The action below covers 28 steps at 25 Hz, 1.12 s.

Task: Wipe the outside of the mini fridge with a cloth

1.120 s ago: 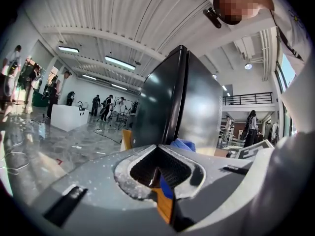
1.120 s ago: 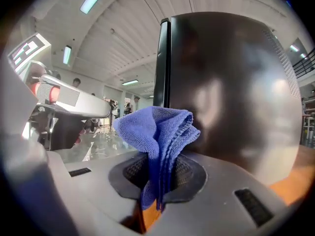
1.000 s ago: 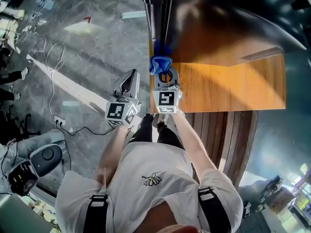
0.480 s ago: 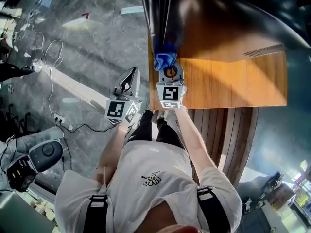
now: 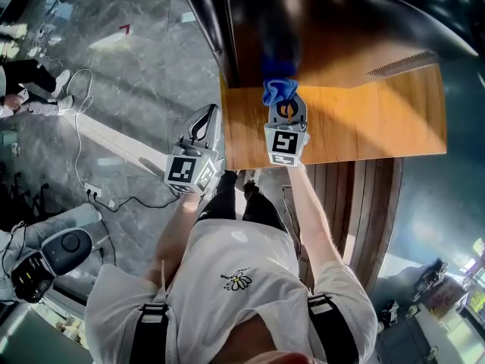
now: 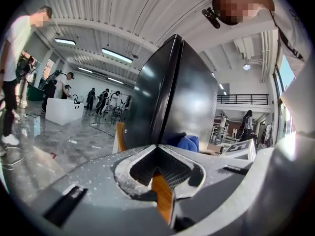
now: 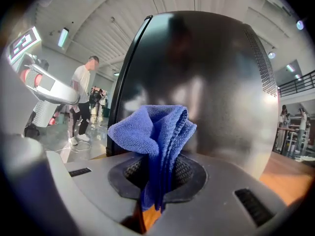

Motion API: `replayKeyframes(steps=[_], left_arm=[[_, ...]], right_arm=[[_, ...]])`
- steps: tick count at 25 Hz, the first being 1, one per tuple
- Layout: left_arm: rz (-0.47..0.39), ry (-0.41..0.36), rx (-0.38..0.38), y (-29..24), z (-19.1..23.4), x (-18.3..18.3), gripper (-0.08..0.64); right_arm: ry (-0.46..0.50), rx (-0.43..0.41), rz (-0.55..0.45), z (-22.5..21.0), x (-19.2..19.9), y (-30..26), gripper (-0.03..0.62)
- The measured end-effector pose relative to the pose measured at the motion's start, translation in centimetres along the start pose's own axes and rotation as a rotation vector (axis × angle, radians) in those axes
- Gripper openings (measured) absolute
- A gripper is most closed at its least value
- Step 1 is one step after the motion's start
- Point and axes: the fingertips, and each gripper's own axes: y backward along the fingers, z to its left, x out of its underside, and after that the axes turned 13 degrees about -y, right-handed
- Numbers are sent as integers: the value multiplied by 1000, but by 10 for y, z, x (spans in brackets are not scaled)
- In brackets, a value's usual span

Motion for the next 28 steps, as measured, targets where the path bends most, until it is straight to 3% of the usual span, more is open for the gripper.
replayKeyframes(steps=[6, 18, 28], left_arm=[[70, -27, 37, 4, -4, 18, 5], [77, -28, 53, -2, -13, 23, 5], [82, -49, 73, -4, -24, 19, 5]], right_arm=[[-2, 68, 5, -37, 0, 9, 71], [20, 206, 4, -112, 7, 26, 71], [-48, 386, 0, -188, 12, 49, 72]])
